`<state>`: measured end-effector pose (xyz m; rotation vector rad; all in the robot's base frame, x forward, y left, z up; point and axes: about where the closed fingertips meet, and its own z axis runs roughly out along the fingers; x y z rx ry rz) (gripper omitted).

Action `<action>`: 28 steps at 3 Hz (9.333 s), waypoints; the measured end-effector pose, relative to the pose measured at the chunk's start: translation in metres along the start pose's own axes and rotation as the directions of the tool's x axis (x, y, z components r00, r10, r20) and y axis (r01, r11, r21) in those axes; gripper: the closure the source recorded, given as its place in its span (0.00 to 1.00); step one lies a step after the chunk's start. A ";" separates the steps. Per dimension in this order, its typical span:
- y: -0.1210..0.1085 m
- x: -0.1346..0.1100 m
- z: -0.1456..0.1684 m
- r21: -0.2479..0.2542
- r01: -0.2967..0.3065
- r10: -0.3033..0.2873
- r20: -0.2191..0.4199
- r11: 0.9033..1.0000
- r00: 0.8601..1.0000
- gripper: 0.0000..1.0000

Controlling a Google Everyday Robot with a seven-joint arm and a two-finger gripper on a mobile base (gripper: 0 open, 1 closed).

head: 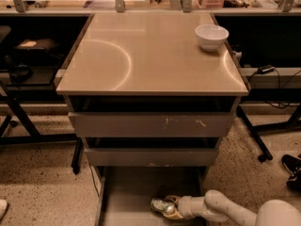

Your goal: Pick 7up can from bottom drawer and place on counter

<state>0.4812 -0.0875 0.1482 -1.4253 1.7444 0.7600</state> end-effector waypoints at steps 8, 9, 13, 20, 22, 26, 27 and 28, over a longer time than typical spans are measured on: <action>-0.001 -0.309 -0.289 0.118 0.515 -0.499 -0.141 0.849 0.855 1.00; -0.011 -0.378 -0.317 0.098 0.590 -0.574 -0.151 0.802 0.805 1.00; -0.042 -0.550 -0.399 0.146 0.710 -0.697 -0.136 0.689 0.704 1.00; -0.281 -0.668 -0.352 0.347 0.411 -0.436 -0.006 0.843 0.900 1.00; -0.291 -0.609 -0.343 0.360 0.295 -0.285 -0.082 0.885 0.955 1.00; -0.279 -0.598 -0.324 0.291 0.307 -0.298 -0.078 0.906 0.951 0.17; -0.279 -0.598 -0.324 0.291 0.307 -0.298 -0.078 0.906 0.951 0.00; -0.279 -0.598 -0.324 0.291 0.307 -0.298 -0.078 0.906 0.951 0.00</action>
Offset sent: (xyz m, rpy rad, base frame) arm -0.0222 -0.0934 0.2469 -0.1112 -0.3322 0.0427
